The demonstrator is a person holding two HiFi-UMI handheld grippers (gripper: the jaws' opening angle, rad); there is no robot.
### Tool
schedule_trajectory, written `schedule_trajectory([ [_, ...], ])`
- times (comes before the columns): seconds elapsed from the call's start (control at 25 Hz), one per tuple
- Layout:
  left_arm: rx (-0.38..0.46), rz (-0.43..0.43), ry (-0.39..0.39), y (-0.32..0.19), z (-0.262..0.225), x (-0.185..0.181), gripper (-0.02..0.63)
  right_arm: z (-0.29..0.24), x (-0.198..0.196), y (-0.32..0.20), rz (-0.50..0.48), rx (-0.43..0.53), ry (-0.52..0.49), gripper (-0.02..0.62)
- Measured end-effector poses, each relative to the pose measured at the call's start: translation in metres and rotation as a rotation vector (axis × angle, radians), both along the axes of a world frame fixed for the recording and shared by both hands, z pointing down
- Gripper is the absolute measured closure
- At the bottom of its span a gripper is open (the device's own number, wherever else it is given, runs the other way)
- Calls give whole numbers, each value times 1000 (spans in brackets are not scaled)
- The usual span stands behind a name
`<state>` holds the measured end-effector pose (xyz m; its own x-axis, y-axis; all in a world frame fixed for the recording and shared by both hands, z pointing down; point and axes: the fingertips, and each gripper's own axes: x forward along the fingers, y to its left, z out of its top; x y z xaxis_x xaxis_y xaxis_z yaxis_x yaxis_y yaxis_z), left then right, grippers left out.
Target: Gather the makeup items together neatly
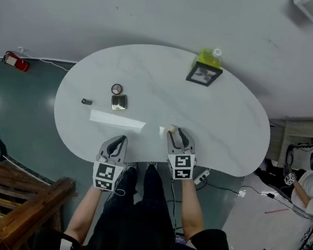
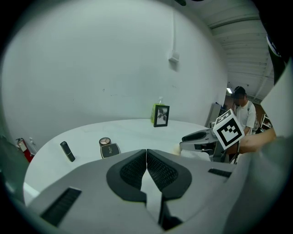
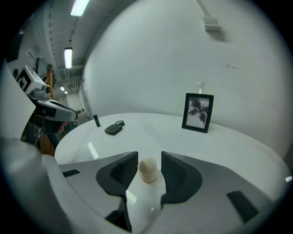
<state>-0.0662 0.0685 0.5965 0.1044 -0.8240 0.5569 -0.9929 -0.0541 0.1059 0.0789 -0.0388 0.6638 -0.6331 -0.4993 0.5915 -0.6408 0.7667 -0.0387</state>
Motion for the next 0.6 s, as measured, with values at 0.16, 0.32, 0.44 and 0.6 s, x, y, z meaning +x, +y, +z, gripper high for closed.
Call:
schedule_trajectory([
  [0.16,39,19,-14,-5,-18,-2,586,-37,1,-4,30,57,-44,442],
  [0.32,93,33,-29,-7,-46,-3,586,-87,-2,-4,48,139,-104,443],
  [0.44,138,35,-40,-9,-70,-5,586,-124,-4,0,57,184,-164,443],
  [0.6,205,27,-45,-12,-104,-7,586,-164,-8,9,56,235,-204,445],
])
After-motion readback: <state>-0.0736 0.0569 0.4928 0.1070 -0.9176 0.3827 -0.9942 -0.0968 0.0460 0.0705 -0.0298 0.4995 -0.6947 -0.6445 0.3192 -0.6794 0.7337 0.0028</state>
